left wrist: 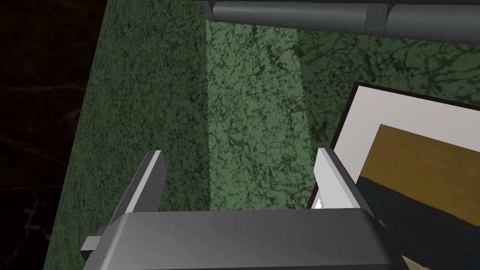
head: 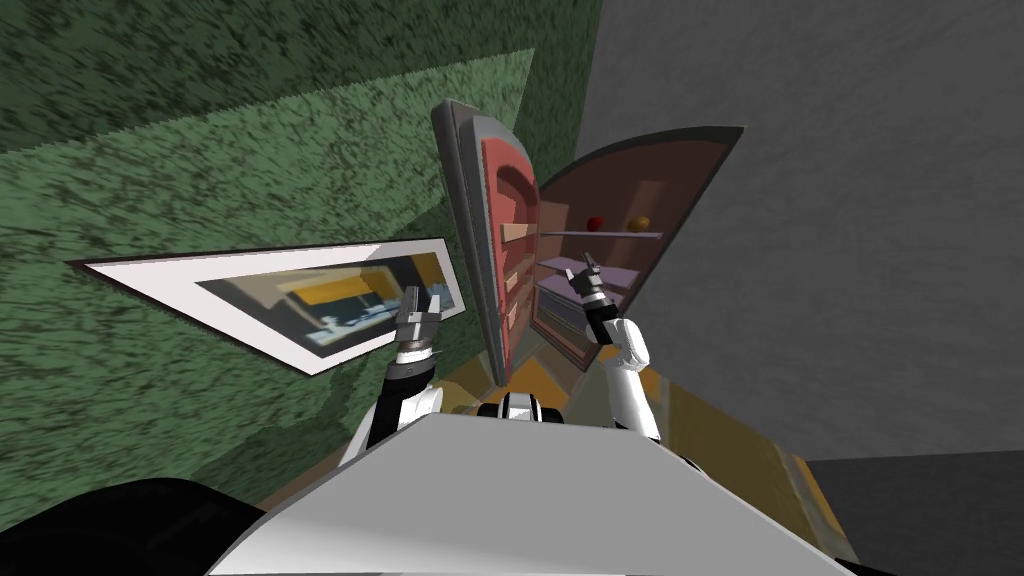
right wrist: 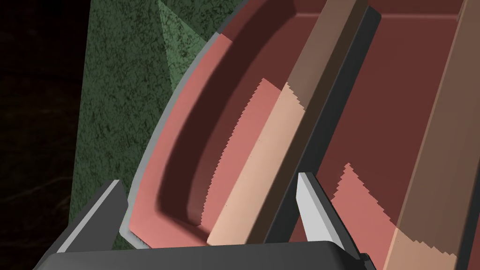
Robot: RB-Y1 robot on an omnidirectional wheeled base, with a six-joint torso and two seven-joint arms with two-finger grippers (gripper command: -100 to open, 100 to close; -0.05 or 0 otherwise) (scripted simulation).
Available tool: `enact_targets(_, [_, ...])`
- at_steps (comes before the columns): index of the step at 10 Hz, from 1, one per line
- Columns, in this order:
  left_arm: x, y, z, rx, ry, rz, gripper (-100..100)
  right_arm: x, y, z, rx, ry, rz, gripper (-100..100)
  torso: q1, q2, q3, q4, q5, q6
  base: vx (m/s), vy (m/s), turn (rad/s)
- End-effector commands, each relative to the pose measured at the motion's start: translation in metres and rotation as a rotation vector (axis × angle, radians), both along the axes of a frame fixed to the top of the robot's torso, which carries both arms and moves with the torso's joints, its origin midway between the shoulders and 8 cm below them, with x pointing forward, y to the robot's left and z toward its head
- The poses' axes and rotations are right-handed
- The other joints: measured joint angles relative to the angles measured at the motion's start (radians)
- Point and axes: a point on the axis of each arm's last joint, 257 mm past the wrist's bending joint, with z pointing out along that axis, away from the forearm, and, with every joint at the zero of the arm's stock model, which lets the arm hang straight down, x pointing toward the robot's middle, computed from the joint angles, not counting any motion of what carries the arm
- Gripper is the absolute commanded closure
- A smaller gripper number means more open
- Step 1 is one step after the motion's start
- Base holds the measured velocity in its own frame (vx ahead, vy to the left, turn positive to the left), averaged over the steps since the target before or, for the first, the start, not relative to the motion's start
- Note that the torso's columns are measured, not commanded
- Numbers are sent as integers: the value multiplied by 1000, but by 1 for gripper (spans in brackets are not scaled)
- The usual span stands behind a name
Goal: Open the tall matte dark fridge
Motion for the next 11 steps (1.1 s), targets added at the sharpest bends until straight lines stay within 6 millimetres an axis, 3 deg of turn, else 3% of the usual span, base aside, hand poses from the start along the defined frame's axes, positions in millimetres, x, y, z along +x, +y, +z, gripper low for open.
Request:
enact_targets(1, [0, 0, 0, 0, 0, 0, 0, 11, 0, 15, -1, 4, 1, -100, 0, 1, 1, 1, 0, 0, -42, -2, 16])
enact_targets(7, [0, 0, 0, 0, 0, 0, 0, 33, -5, 55, -1, 0, -12, -100, 1, -1, -1, 0, 0, 0, -47, -2, 14])
enact_targets(8, [0, 0, 0, 0, 0, 0, 0, 32, -4, 52, -1, 1, -10, -100, 1, -1, -1, 0, 0, 0, -16, 1, 3])
enact_targets(9, [0, 0, 0, 0, 0, 0, 0, 32, -4, 52, 0, 1, -10, 0, 1, -2, -1, 0, 0, 0, 0, 0, 0])
enact_targets(11, [0, 0, 0, 0, 0, 0, 0, 32, -4, 52, 0, 1, -10, 0, 1, -1, -1, 0, 0, 0, 0, 0, 0])
